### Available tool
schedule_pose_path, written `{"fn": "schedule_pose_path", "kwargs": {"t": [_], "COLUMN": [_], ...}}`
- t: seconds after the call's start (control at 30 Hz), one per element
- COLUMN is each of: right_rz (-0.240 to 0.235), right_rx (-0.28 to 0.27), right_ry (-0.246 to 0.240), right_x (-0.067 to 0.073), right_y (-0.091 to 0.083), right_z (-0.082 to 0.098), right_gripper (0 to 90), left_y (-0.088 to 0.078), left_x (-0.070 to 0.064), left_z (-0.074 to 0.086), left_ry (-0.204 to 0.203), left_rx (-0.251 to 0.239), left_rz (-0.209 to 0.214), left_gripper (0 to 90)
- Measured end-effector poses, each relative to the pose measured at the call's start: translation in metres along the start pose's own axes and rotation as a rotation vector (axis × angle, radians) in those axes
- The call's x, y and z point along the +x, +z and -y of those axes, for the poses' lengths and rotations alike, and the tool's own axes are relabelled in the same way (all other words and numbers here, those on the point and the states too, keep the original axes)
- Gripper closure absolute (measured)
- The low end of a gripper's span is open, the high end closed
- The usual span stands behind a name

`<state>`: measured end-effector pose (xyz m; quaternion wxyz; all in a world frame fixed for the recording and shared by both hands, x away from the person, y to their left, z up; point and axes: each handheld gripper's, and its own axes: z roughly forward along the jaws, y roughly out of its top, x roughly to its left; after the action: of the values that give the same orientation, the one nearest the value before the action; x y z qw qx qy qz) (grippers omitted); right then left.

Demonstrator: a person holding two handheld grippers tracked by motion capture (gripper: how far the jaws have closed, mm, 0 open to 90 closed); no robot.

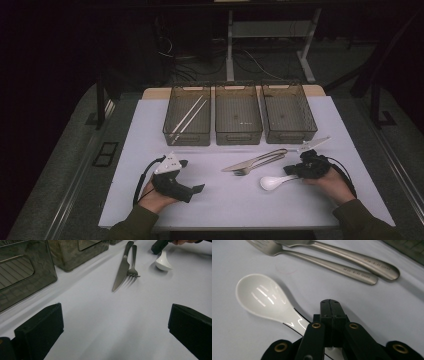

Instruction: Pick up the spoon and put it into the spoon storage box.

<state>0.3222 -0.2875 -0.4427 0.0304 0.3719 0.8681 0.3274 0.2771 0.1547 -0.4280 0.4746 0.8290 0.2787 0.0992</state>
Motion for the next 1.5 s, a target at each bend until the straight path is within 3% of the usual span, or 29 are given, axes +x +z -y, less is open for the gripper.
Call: {"fn": "schedule_pose_path", "kwargs": {"t": [0.37, 0.47, 0.57, 0.77, 0.9, 1.1, 1.5], "right_rz": [-0.023, -0.026, -0.042, -0.083, -0.092, -0.097, -0.091], "right_rx": [0.024, -0.003, -0.046, -0.127, -0.153, -0.162, -0.12], "right_ry": [-0.024, -0.028, -0.029, -0.038, -0.038, -0.041, -0.061], "right_x": [0.015, 0.015, 0.016, 0.025, 0.032, 0.036, 0.043], "right_y": [-0.007, -0.01, -0.013, -0.013, -0.01, -0.002, 0.01], "right_z": [0.01, 0.009, 0.007, 0.002, -0.001, -0.004, -0.005], "right_gripper": [89.7, 89.2, 80.4, 48.1, 38.7, 37.6, 39.2], "left_y": [-0.001, -0.001, -0.001, 0.0, 0.0, 0.0, 0.001], "left_x": [0.0, 0.0, 0.0, -0.001, 0.0, 0.0, 0.0], "left_z": [0.0, 0.0, 0.0, 0.0, 0.0, 0.0, 0.0], "left_ry": [-0.004, -0.003, -0.002, 0.0, 0.005, 0.005, 0.001], "left_rx": [0.005, 0.005, 0.006, 0.007, 0.006, 0.011, 0.011], "left_rz": [0.001, 0.002, 0.006, 0.009, 0.01, 0.011, 0.011], "left_gripper": [0.0, 0.0, 0.0, 0.0, 0.0, 0.0, 0.0]}}
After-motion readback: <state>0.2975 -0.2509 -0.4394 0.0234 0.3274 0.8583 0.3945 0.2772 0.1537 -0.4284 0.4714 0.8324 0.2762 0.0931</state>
